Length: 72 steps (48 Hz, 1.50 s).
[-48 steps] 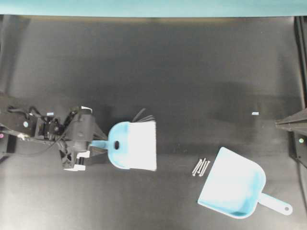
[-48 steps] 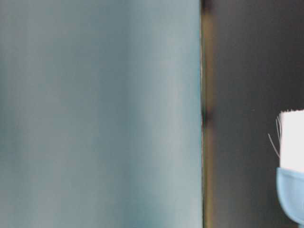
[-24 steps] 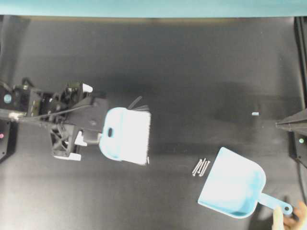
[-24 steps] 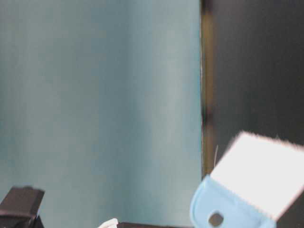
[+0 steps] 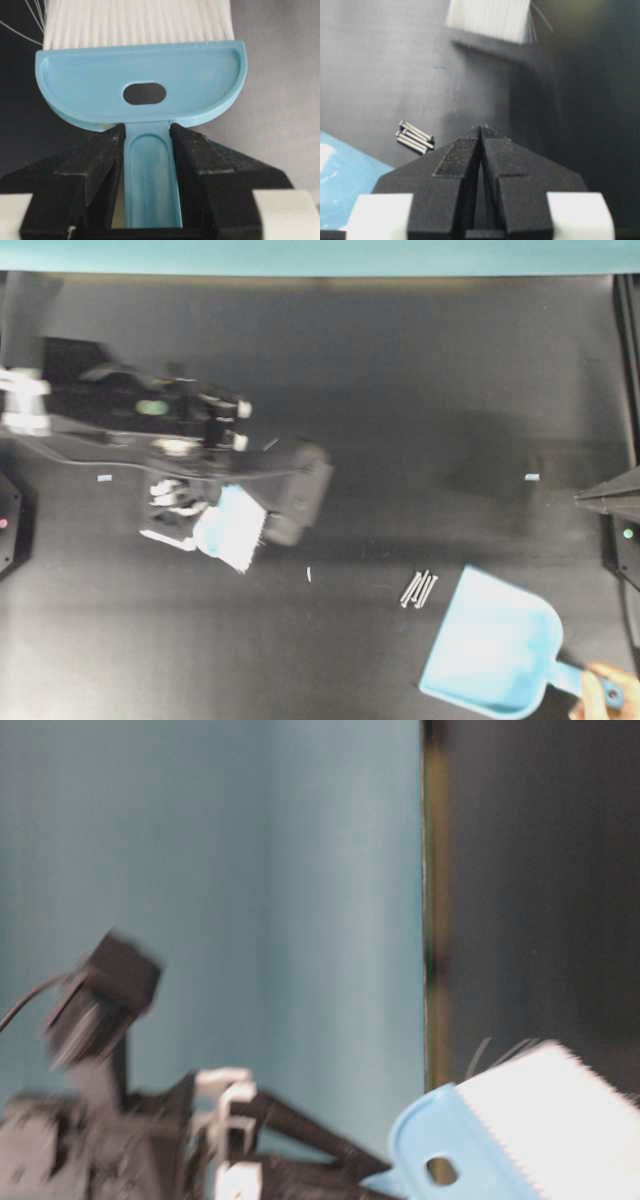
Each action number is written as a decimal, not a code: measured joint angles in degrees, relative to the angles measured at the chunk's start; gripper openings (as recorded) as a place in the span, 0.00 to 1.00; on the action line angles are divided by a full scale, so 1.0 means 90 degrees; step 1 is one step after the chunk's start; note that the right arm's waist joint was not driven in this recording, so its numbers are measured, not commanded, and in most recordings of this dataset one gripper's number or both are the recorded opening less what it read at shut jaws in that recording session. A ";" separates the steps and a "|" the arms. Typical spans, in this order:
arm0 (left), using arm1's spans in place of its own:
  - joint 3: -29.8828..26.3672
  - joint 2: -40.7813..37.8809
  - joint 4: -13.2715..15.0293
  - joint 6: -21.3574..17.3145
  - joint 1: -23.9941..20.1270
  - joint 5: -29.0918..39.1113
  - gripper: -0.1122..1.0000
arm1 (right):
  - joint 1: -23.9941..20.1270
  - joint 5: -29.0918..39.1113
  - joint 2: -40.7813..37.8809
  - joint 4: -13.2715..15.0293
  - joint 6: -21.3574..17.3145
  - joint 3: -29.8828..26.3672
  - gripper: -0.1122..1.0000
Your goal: Hold the dustpan with a person, while the left arm uses a hand brush to gather the screws into the dustpan.
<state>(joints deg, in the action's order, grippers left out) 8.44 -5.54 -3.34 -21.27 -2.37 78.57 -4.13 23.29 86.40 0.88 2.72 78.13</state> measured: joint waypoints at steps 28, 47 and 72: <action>-0.1260 -0.1299 -0.0010 -0.0713 0.0107 -0.0479 0.37 | 0.0000 -0.0010 0.0010 0.0010 0.0000 0.0000 0.10; -0.1865 -0.1982 -0.0010 -0.1035 0.0313 -0.1064 0.37 | 0.0000 0.0000 0.0020 0.0010 0.0000 0.0000 0.10; -0.2754 -0.2695 -0.0010 -0.1348 0.0557 -0.1113 0.38 | 0.0000 0.0000 0.0020 0.0010 0.0000 0.0000 0.10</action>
<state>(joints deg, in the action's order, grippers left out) -16.35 -29.79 -3.43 -33.40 2.64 68.55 -4.13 23.29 86.57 0.97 2.72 78.13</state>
